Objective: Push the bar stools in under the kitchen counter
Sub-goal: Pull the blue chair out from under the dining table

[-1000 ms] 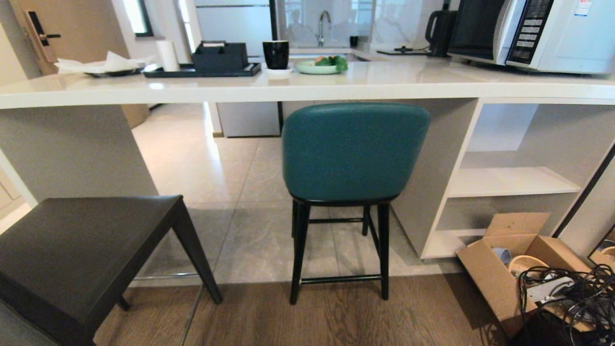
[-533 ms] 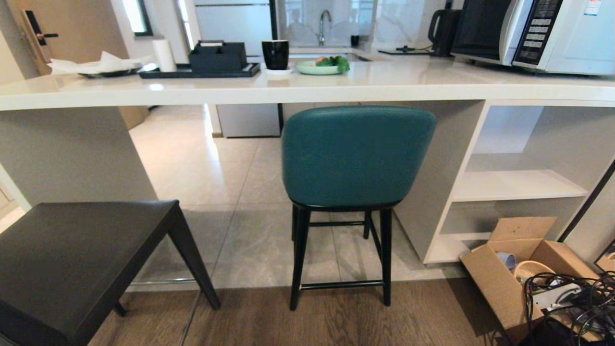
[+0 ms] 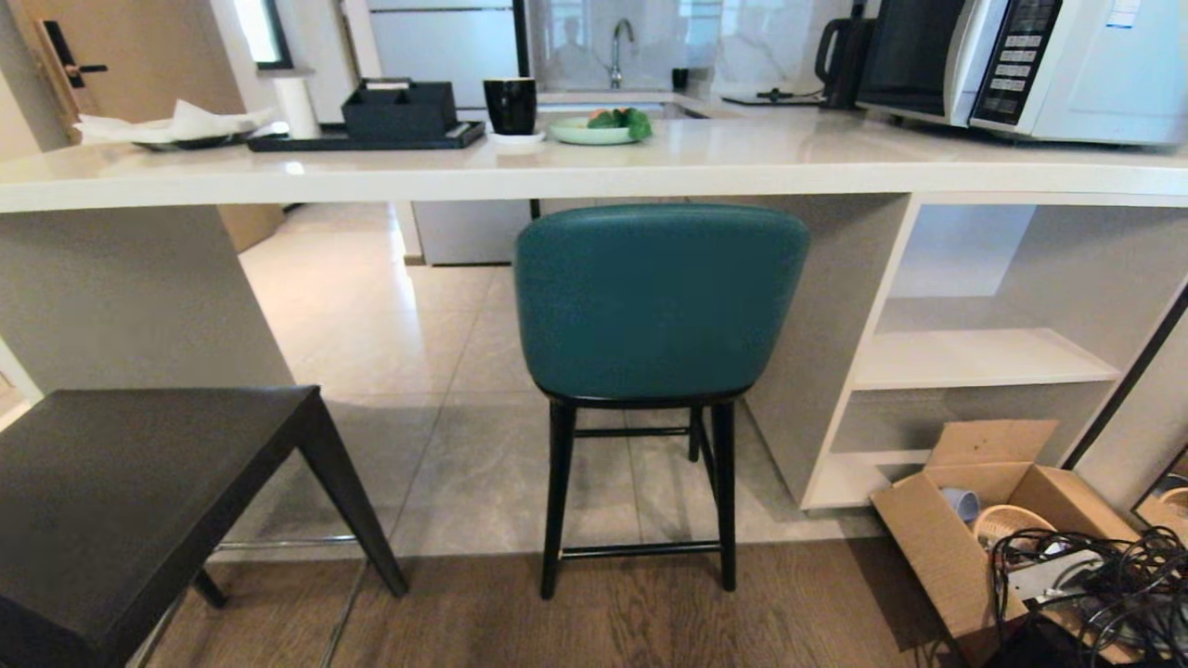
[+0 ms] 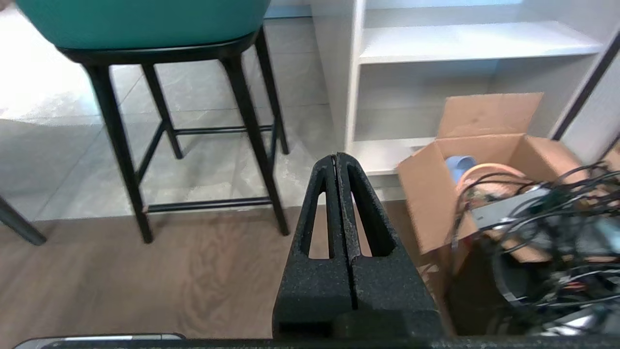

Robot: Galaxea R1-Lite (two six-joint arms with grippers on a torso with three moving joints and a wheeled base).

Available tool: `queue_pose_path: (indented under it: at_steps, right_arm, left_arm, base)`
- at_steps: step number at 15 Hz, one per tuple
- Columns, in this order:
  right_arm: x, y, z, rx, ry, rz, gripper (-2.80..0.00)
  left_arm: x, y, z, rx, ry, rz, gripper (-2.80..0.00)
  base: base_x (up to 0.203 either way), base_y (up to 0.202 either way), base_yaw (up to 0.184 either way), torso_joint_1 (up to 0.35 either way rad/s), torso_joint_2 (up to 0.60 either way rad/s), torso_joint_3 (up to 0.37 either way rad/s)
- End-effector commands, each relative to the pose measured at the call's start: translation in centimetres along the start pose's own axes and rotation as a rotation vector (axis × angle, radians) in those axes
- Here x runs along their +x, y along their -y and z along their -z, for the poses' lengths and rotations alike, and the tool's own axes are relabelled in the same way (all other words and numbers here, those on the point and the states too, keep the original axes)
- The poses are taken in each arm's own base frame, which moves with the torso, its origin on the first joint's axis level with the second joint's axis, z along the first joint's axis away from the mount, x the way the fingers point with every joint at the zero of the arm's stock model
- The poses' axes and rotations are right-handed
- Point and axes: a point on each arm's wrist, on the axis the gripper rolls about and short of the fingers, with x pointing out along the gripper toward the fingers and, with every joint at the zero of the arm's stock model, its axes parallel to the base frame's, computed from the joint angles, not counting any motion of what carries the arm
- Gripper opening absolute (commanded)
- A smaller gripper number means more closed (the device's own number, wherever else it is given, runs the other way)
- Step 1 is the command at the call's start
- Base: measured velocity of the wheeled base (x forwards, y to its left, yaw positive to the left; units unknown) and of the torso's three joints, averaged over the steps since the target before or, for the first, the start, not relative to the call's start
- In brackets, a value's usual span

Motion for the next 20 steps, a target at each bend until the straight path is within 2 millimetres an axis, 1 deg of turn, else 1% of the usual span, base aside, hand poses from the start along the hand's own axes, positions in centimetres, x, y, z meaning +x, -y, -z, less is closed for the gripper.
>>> queue_pose_path:
  at_steps: [1, 6, 12, 14, 20]
  right_arm:
    - [0.02, 0.00, 0.05, 0.000, -0.004, 0.000, -2.80]
    - [0.02, 0.00, 0.05, 0.000, -0.004, 0.000, -2.80]
    - [0.02, 0.00, 0.05, 0.000, -0.004, 0.000, -2.80]
    - [0.02, 0.00, 0.05, 0.000, -0.004, 0.000, -2.80]
    - [0.02, 0.00, 0.05, 0.000, -0.004, -0.001, -2.80]
  left_arm:
    - [0.01, 0.00, 0.00, 0.000, -0.001, 0.000, -2.80]
    - [0.01, 0.00, -0.02, 0.000, 0.000, 0.001, -2.80]
    - [0.01, 0.00, 0.00, 0.001, -0.002, 0.001, -2.80]
    - [0.00, 0.00, -0.04, 0.001, 0.000, 0.001, -2.80]
    - [0.00, 0.00, -0.04, 0.003, 0.000, 0.003, -2.80]
  base:
    - [0.000, -0.198, 0.000, 0.005, 0.00, -0.002]
    - [0.000, -0.165, 0.002, 0.002, 0.00, 0.005]
    - [0.000, 0.000, 0.000, 0.000, 0.00, 0.000]
    - [0.129, 0.000, -0.004, -0.001, 0.00, 0.003]
    - [0.195, 0.000, 0.003, 0.003, 0.00, 0.002]
